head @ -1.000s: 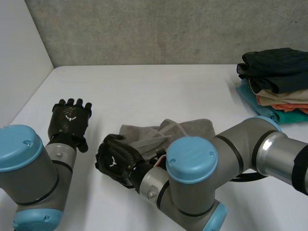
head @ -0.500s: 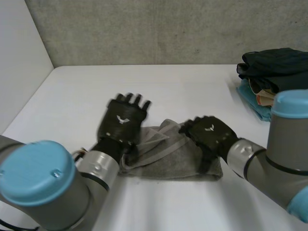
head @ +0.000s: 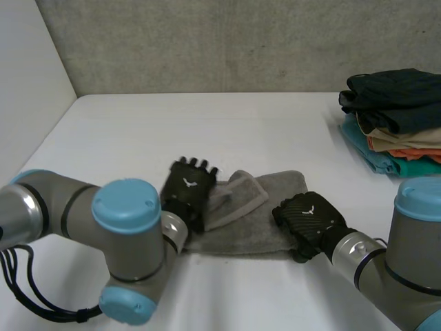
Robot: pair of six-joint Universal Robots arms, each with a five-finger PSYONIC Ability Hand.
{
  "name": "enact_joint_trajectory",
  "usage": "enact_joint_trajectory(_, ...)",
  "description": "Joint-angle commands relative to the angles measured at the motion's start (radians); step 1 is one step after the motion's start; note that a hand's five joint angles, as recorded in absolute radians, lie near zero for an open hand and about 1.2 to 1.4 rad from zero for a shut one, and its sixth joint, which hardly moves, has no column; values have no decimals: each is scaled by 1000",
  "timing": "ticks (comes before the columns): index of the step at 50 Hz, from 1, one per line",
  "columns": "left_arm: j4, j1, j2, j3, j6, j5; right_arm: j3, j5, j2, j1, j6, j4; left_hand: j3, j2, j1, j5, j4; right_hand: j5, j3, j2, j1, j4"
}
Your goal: Fold the laundry.
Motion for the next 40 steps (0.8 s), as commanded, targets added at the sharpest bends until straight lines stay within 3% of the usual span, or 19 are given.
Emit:
enact_joint_trajectory(1, 8, 79, -3, 22, 0, -159, 10, 10, 5, 5, -37, -30, 13, 23, 35, 2, 21, 185, 156, 156, 251, 163)
enact_joint_trajectory(6, -6, 85, -39, 40, 3, -288, 8, 14, 6, 8, -43, -30, 4, 14, 26, -7, 12, 183, 153, 154, 248, 160)
enact_joint_trajectory(21, -6, 3, 37, -19, -9, -242, 51, 79, 2, -1, -134, -77, -13, -4, 9, -25, -6, 188, 159, 159, 254, 166)
enact_joint_trajectory(22, -4, 3, 43, -24, -9, -242, 54, 80, 2, -4, -143, -79, -13, -4, 9, -25, -6, 212, 182, 183, 277, 189)
enact_joint_trajectory(23, -4, 3, 48, -29, -9, -242, 60, 85, 2, -9, -158, -82, -13, -4, 9, -25, -6, 476, 447, 447, 542, 454)
enact_joint_trajectory(25, -6, 4, 62, -39, -11, -244, 62, 90, 2, -18, -171, -88, -13, -4, 9, -25, -6, 769, 740, 741, 835, 747)
enact_joint_trajectory(28, -6, 9, 92, -64, -11, -244, 60, 91, 0, -30, -191, -88, -16, -7, 6, -28, -8, 772, 742, 743, 837, 749)
enact_joint_trajectory(34, -6, 30, 167, -124, -12, -241, 31, 139, -24, -39, -353, -64, -25, -16, -3, -36, -17, 772, 742, 743, 837, 749)
enact_joint_trajectory(40, -4, 64, 215, -158, -12, -230, -53, 176, -43, 7, -628, -65, -25, -16, -3, -36, -17, 772, 742, 743, 837, 749)
